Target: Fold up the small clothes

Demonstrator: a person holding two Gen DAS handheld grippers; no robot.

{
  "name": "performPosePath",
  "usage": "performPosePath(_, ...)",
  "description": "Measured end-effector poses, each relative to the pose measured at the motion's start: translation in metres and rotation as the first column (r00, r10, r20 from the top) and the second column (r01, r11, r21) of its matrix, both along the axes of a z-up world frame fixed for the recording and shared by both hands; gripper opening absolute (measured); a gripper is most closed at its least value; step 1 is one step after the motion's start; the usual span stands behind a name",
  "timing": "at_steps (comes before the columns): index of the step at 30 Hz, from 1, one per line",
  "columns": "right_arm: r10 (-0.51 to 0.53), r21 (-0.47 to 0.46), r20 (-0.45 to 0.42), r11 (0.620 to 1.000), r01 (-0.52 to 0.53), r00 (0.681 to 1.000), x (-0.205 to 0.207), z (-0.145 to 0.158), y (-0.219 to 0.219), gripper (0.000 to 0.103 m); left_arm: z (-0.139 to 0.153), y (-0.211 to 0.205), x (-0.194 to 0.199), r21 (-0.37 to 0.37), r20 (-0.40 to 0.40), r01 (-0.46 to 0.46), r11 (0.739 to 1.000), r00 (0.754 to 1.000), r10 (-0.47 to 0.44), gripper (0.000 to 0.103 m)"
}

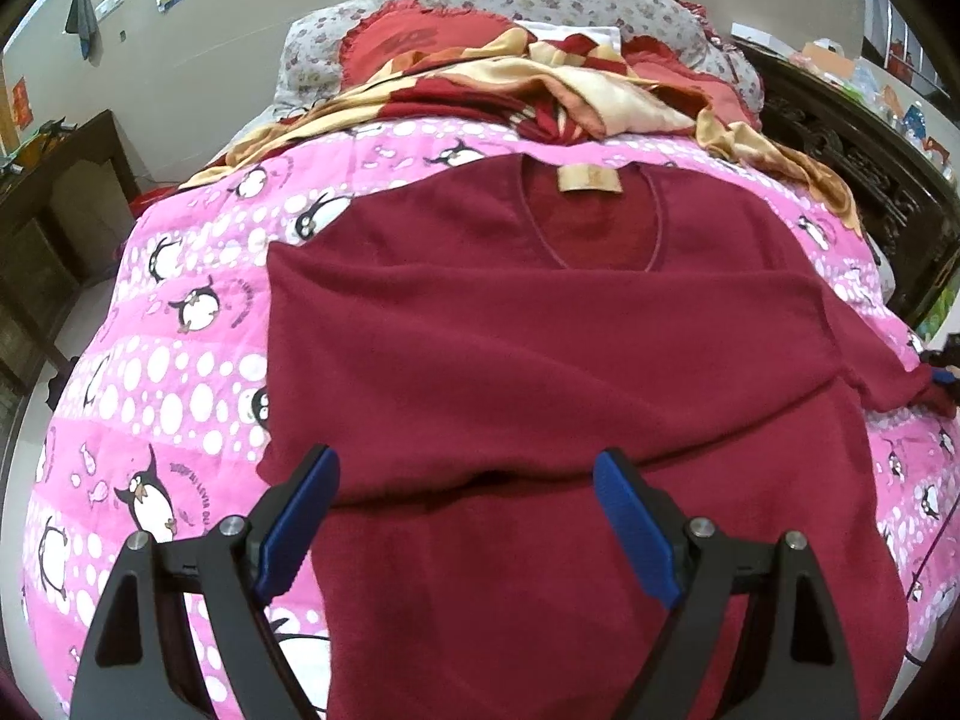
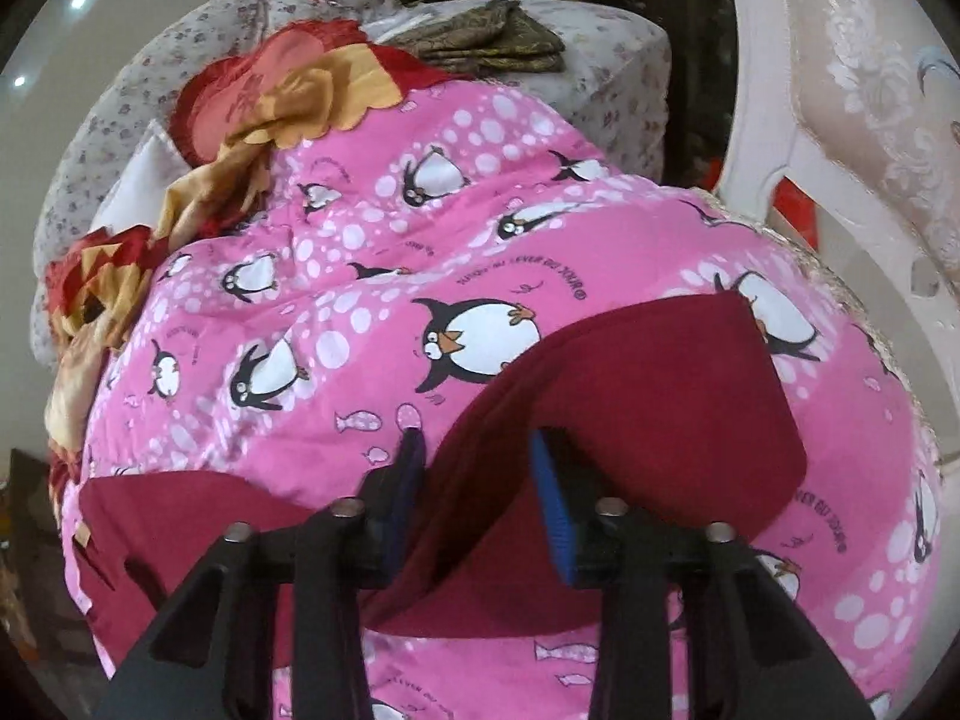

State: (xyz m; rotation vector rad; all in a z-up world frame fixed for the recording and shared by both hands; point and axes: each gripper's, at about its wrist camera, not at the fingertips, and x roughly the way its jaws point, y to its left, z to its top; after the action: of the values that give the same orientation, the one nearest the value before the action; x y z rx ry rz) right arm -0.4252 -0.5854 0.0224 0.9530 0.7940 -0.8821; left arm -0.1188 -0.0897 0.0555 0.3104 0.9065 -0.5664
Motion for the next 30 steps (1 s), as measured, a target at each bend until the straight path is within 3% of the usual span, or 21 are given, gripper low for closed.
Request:
performPosePath(1,0.012,-0.016,0.004,1.0,-0.012,1.0,-0.002,0.003,0.003,0.02,0.0,0.001,0.001,-0.002,-0.003,-0.003,1.0,1.0,0.003,0.09)
performPosePath(6,0.099,-0.134,0.047,0.987,-0.092,0.994,-0.003,0.039,0.021,0.016,0.001,0.003,0.0,-0.021,-0.007,-0.01,1.0,1.0,0.009,0.09)
performPosePath(11,0.273,-0.266,0.184,0.938,-0.22,0.944,0.011,0.095,0.056,0.016,0.007,0.001,0.0,-0.06,-0.018,-0.013,0.998,1.0,0.012,0.09)
performPosePath(13,0.372,-0.308,0.219,0.903,-0.298,0.902,0.026,0.113,0.076,0.016,0.011,-0.001,0.001,-0.091,-0.031,-0.013,0.996,0.999,0.01,0.09)
performPosePath(17,0.577,-0.355,0.239,0.8,-0.483,0.781,0.077,0.13,0.13,0.016,0.021,-0.004,0.003,-0.175,-0.074,-0.002,0.985,0.997,-0.011,0.09)
performPosePath(21,0.734,-0.32,0.234,0.678,-0.662,0.638,0.136,0.109,0.192,0.016,0.027,-0.007,0.009,-0.257,-0.141,0.006,0.966,0.989,-0.043,0.09)
performPosePath(25,0.818,-0.212,0.198,0.574,-0.791,0.541,0.183,0.057,0.241,0.019,0.028,-0.011,0.01,-0.279,-0.155,0.008,0.96,0.987,-0.053,0.09)
performPosePath(27,0.818,-0.117,0.196,0.567,-0.815,0.541,0.196,0.031,0.247,0.026,0.025,-0.016,0.009,-0.269,-0.153,0.025,0.963,0.986,-0.069,0.09)
performPosePath(28,0.81,-0.071,0.176,0.577,-0.814,0.559,0.199,0.019,0.248,0.03,0.024,-0.018,0.008,-0.267,-0.151,0.035,0.963,0.985,-0.078,0.09)
performPosePath(30,0.803,-0.069,0.163,0.589,-0.805,0.574,0.191,0.015,0.246,0.034,0.02,-0.024,0.008,-0.26,-0.149,0.051,0.964,0.984,-0.093,0.09)
